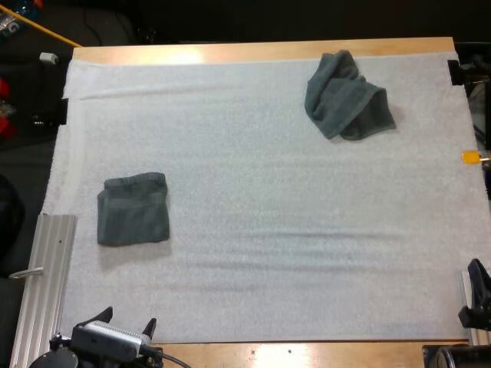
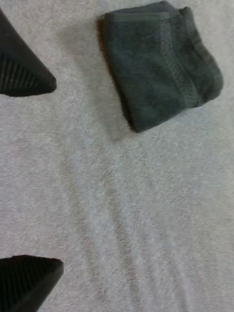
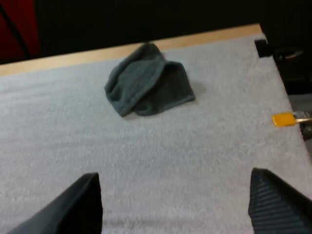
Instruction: Pick towel from pile, fold and stack
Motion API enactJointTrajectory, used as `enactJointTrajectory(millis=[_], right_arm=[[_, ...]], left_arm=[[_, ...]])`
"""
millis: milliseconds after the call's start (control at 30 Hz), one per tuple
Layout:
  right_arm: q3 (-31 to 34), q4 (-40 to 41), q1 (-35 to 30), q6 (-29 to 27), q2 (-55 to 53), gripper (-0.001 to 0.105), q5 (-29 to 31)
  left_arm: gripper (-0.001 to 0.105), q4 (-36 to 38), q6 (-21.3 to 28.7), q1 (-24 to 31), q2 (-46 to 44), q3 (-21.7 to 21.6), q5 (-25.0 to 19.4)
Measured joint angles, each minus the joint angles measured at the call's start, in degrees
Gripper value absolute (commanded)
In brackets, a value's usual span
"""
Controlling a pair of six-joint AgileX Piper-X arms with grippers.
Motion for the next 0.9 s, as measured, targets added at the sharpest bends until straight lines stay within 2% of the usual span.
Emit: enactJointTrajectory(millis=[367,733,900], right_arm=[[-0.1,0.0,0.0,0.0,-7.6,0.062,0.3],[1.3,1.0,0.0,0.0,-7.8,0.062,0.7],[2.9,-1.9,0.0,0.0,-7.8,0.062,0.7]], left_arm=[[0.065,0.1,0.0,-0.1,-0.1,0.0,0.0],[0.065,0.0,0.0,-0.1,-0.1,0.0,0.0],[0.065,-2.8,0.0,-0.1,-0.1,0.0,0.0]])
